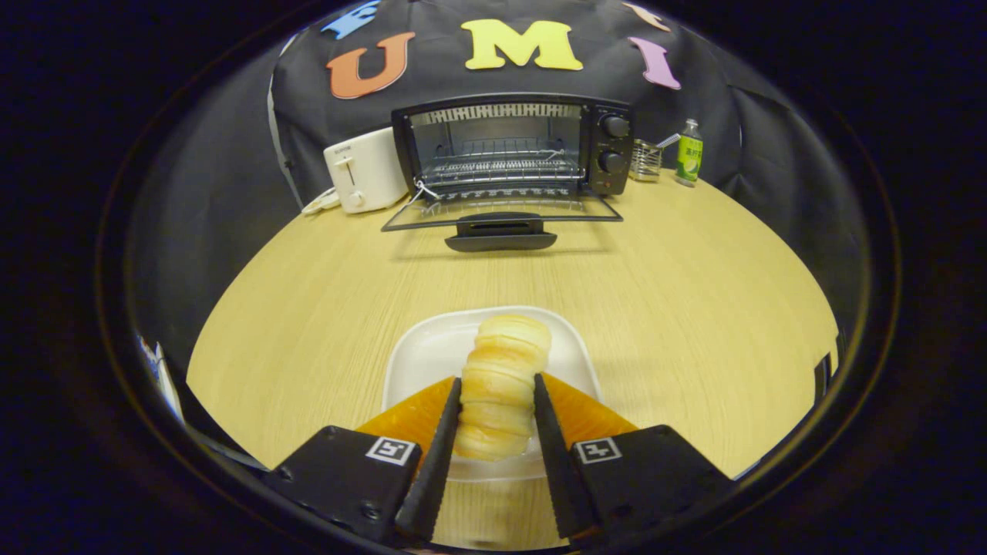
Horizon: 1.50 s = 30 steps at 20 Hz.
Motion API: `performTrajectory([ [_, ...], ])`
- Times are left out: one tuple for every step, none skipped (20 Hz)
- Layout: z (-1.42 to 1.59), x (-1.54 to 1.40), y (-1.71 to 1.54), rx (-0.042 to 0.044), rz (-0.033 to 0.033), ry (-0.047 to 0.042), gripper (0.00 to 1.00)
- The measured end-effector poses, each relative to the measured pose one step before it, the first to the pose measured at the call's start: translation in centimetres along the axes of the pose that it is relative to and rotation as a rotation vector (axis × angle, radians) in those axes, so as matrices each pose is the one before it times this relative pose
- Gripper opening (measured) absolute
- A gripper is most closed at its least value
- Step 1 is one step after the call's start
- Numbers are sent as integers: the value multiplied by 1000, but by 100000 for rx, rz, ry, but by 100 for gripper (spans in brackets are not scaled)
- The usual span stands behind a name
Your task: Open the toaster oven, put the food inside, and close the toaster oven door.
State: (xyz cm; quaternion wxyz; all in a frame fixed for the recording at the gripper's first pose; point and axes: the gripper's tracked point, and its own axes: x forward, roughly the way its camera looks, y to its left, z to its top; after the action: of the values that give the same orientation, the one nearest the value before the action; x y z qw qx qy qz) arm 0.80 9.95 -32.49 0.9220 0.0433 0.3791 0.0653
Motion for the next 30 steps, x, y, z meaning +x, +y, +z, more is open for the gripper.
performTrajectory([
  [-17,-85,77,626,755,181,54],
  [279,-212,141,978,1228,-543,51],
  [310,-502,25,935,717,-878,46],
  [701,-489,-44,1088,510,-2121,43],
  [581,-463,29,927,579,-2058,41],
  [748,-478,84,1342,1092,-2444,40],
  [567,-359,174,1199,1221,-2025,39],
  [723,-371,150,1497,1331,-1880,38],
  [408,-291,242,778,1594,-826,37],
  [530,-305,310,1181,2320,-567,36],
  [750,-274,234,2475,2190,-1442,35],
  [892,-83,13,2391,1121,-1734,35],
  [668,30,-143,1804,421,-1045,35],
  [852,168,-259,1768,-309,-912,35],
  [751,270,-125,1851,15,-764,35],
  [1041,659,-128,2030,-562,-629,35],
  [550,754,98,1118,9,-55,35],
  [560,880,38,1559,-193,488,35],
  [478,940,-26,1469,-723,673,35],
  [820,1050,93,1781,-385,-133,35],
  [1114,1224,20,1053,-998,-1192,35],
  [1124,1322,24,849,-767,-1563,35],
  [816,1407,-1,1892,-950,-1,35],
  [851,1280,162,1123,-517,-439,35],
  [1001,1096,73,1540,-627,-1094,35],
  [987,1178,-25,1552,-1125,-1152,35],
  [812,1160,-7,1369,-1252,-1859,35],
  [685,1246,-158,394,-1929,-1548,35],
  [477,1242,-197,-291,-1906,-1369,35],
  [350,1136,-156,495,-1471,-994,35],
])
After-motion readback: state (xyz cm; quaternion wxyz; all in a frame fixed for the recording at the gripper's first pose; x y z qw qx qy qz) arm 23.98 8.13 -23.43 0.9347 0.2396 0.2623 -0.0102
